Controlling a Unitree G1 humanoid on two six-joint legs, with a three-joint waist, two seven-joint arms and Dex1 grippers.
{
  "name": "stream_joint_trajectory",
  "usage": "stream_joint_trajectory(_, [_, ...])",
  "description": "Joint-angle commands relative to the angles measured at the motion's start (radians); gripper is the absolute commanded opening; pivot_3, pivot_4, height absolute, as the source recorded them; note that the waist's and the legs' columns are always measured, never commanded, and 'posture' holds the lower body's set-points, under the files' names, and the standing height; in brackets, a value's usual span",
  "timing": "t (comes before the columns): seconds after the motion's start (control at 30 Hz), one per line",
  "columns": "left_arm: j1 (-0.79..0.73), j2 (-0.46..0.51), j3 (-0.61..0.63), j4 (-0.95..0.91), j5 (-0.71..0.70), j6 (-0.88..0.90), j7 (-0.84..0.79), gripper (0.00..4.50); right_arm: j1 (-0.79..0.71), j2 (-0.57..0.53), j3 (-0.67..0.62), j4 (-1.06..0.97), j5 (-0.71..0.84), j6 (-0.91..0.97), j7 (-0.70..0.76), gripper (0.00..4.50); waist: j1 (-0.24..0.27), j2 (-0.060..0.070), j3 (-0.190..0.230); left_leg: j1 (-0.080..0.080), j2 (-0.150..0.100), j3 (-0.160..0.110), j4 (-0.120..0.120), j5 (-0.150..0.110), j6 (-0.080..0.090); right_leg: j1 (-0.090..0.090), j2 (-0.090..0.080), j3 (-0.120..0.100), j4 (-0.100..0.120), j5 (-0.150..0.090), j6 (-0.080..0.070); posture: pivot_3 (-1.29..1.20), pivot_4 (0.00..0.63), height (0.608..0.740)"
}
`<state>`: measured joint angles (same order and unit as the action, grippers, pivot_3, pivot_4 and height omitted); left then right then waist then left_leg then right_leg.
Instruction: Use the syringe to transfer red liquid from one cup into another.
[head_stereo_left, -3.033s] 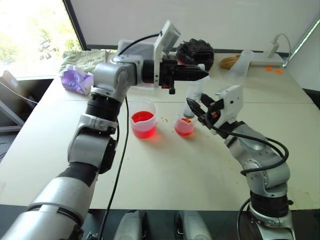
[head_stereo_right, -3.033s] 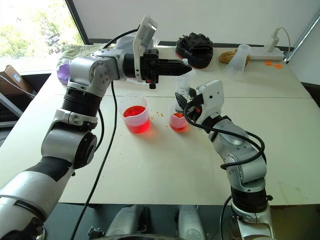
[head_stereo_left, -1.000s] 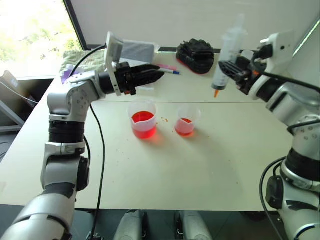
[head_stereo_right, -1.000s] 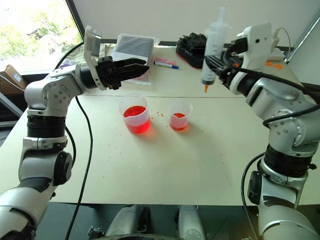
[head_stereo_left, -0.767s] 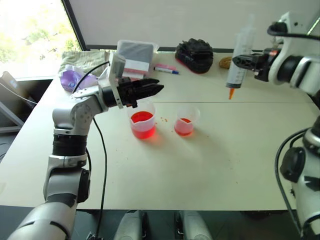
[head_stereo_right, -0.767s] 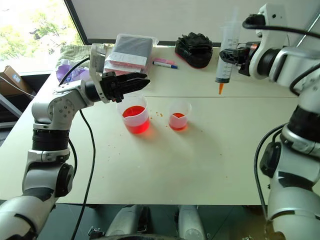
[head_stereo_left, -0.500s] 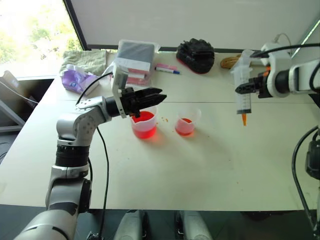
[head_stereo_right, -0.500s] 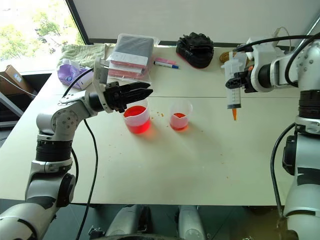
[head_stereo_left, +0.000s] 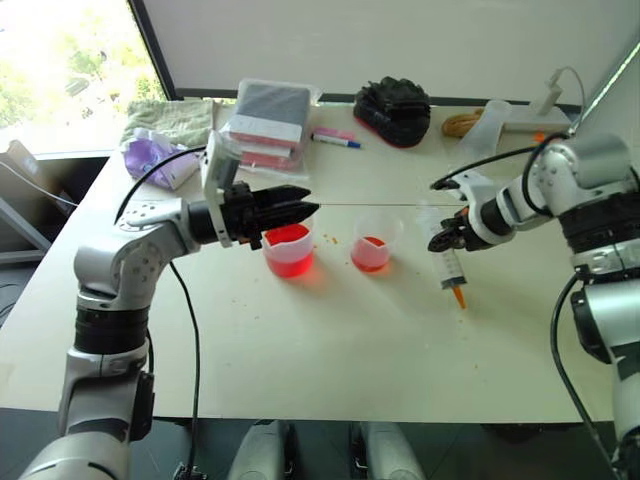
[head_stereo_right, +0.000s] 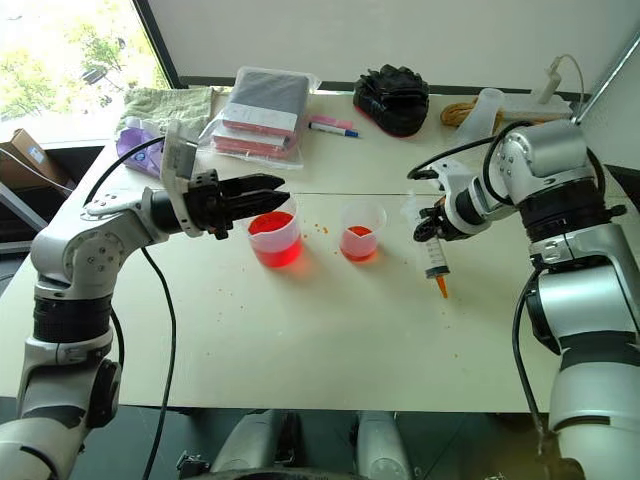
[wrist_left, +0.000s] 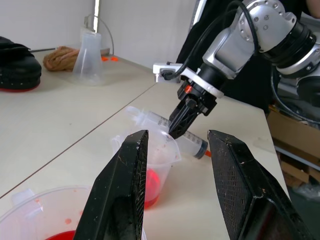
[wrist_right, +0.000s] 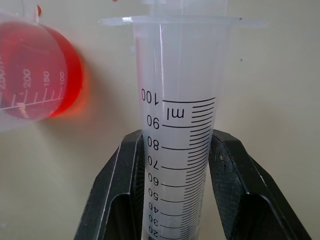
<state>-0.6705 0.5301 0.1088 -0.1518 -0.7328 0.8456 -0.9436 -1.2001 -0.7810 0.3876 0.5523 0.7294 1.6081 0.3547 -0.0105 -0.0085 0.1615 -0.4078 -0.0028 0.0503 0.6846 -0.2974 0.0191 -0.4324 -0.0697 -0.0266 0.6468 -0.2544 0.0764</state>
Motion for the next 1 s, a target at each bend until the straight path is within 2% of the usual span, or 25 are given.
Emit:
stream_joint_trajectory(0.03, [-0.01,0.018,0.041,-0.045,-0.047,0.007,0.009,1.91,-0.004,0.026,-0.015,0.042,-0.019,0.006,-0.036,1.31,-0.002,0.0,0.0,0.0,0.0,0.0,0.0,0.0,0.0,0.0,0.0,0.0,0.0,0.0,0.0,0.0,0.15,0.74])
stream_joint_trajectory(0.23, [0.002,0.045,0.044,-0.064,-0.074,0.02,0.024,1.91,-0.003,0.085,-0.049,0.093,-0.054,0.006,-0.069,1.31,-0.001,0.0,0.0,0.0,0.0,0.0,0.0,0.0,0.0,0.0,0.0,0.0,0.0,0.0,0.0,0.0,0.15,0.74])
stream_joint_trajectory(0.3, [0.009,0.053,0.046,-0.074,-0.083,0.027,0.028,1.94,-0.003,0.094,-0.057,0.093,-0.056,0.006,-0.073,2.35,-0.002,0.0,0.0,0.0,0.0,0.0,0.0,0.0,0.0,0.0,0.0,-0.001,0.0,0.0,0.0,0.0,0.15,0.74])
stream_joint_trajectory(0.37, [0.015,0.058,0.047,-0.081,-0.092,0.031,0.033,1.94,-0.003,0.095,-0.058,0.09,-0.054,0.006,-0.074,3.18,-0.003,0.0,0.0,0.0,0.0,0.0,0.0,0.0,0.0,0.0,0.0,-0.001,0.0,0.0,0.0,0.0,0.15,0.74])
stream_joint_trajectory(0.43, [0.021,0.063,0.048,-0.088,-0.1,0.036,0.038,1.94,-0.001,0.078,-0.055,0.061,-0.035,0.006,-0.064,4.27,-0.002,0.0,0.0,0.0,0.0,0.0,0.0,0.0,0.0,0.0,0.0,-0.001,0.0,0.0,0.0,0.0,0.15,0.74])
stream_joint_trajectory(0.47, [0.023,0.065,0.047,-0.09,-0.102,0.037,0.04,1.94,0.0,0.065,-0.052,0.043,-0.026,0.006,-0.065,4.45,-0.002,0.0,0.0,0.0,0.0,0.0,0.0,0.0,0.0,0.0,0.0,-0.001,0.0,0.0,0.0,0.0,0.15,0.74])
stream_joint_trajectory(0.57, [0.032,0.08,0.047,-0.098,-0.104,0.036,0.039,1.94,0.024,0.006,-0.045,-0.071,0.006,0.006,-0.064,4.45,0.0,0.0,0.0,0.0,0.0,0.0,0.0,0.0,0.0,0.0,0.0,-0.001,0.0,0.0,0.0,0.0,0.15,0.74])
stream_joint_trajectory(0.77, [0.038,0.135,0.051,-0.086,-0.106,0.021,-0.012,1.94,0.1,-0.206,-0.097,-0.385,0.146,0.006,-0.024,4.45,0.0,0.0,0.0,0.0,0.0,-0.001,0.0,0.0,0.001,0.0,0.0,-0.001,-0.002,0.0,0.0,0.0,0.15,0.74])
stream_joint_trajectory(0.9, [0.038,0.168,0.035,-0.077,-0.084,0.0,-0.048,1.94,0.213,-0.299,-0.248,-0.651,0.175,0.002,0.039,4.45,-0.002,0.0,0.0,0.0,0.0,-0.001,0.0,-0.001,0.001,0.0,0.001,-0.001,-0.002,0.0,0.0,0.0,0.15,0.74])
stream_joint_trajectory(1.0, [0.021,0.197,0.036,-0.045,-0.07,-0.007,-0.071,1.94,0.372,-0.362,-0.422,-0.843,0.215,-0.097,0.133,4.45,0.001,0.0,0.0,0.0,0.001,-0.001,0.0,-0.001,0.001,0.001,0.001,-0.001,-0.002,0.0,0.0,0.0,0.15,0.74])
